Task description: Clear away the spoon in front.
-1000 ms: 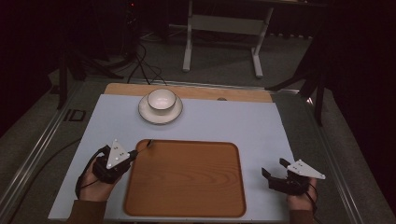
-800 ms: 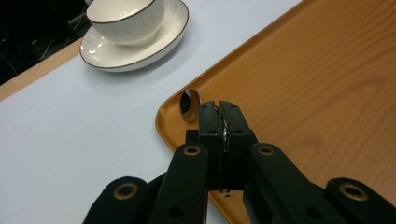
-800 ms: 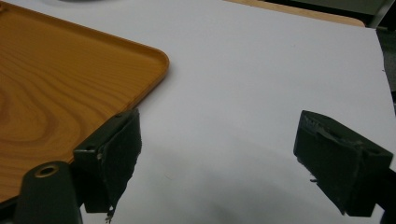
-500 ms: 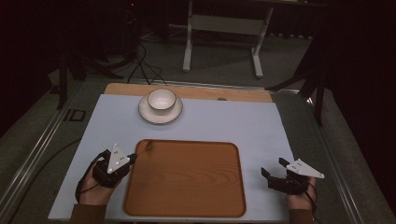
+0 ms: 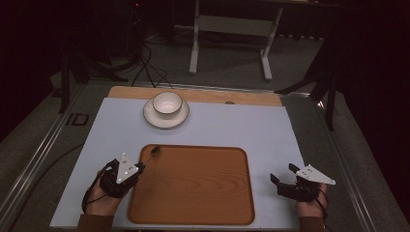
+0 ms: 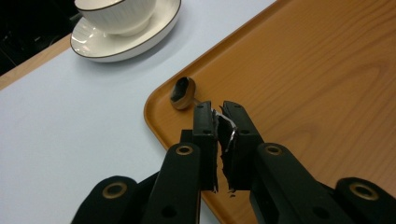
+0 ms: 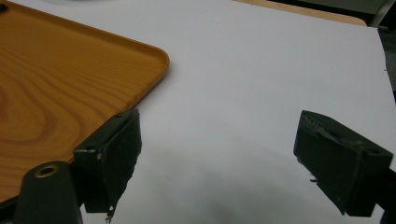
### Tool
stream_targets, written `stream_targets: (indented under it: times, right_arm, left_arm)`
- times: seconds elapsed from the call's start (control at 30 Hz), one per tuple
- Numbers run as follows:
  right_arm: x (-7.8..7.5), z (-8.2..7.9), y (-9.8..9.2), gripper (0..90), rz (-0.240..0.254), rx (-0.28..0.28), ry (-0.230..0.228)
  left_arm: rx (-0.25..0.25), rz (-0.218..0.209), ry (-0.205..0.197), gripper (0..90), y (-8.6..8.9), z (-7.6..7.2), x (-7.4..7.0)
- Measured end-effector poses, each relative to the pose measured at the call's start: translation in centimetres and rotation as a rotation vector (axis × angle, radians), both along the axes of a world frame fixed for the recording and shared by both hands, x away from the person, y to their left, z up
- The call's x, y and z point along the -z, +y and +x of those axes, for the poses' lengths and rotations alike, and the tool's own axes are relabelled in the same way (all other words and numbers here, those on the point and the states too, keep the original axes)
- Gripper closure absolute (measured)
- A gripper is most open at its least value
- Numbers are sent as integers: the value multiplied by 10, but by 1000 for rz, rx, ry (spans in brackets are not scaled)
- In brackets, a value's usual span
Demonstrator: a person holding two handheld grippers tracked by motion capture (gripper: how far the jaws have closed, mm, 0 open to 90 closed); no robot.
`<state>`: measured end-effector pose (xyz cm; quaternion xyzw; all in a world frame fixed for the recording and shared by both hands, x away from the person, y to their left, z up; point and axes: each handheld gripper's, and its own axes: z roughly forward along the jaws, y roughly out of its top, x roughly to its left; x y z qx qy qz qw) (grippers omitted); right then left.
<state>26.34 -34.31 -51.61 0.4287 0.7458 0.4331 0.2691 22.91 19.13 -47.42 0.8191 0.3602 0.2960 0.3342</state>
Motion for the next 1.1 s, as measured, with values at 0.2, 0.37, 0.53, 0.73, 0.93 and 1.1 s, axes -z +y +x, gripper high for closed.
stream_targets:
  times: [0.2,0.37,0.53,0.73,0.93,1.1]
  right_arm:
    - [0,0,0,149,-2,-2,1]
    - [0,0,0,149,-3,-2,0]
    - [0,0,0,149,-3,-2,1]
    - [0,0,0,149,-6,-3,4]
    - [1,1,0,149,-5,-9,7]
    - [1,1,1,149,-9,-13,9]
  left_arm:
    - [-5,-7,14,805,-1,-3,5]
    - [-17,-16,24,766,-1,-5,8]
    - [-6,-11,43,728,-3,-8,14]
    - [-6,-26,73,662,-5,-13,19]
    - [11,-62,67,589,-6,-17,20]
    - [11,-86,52,550,-4,-19,18]
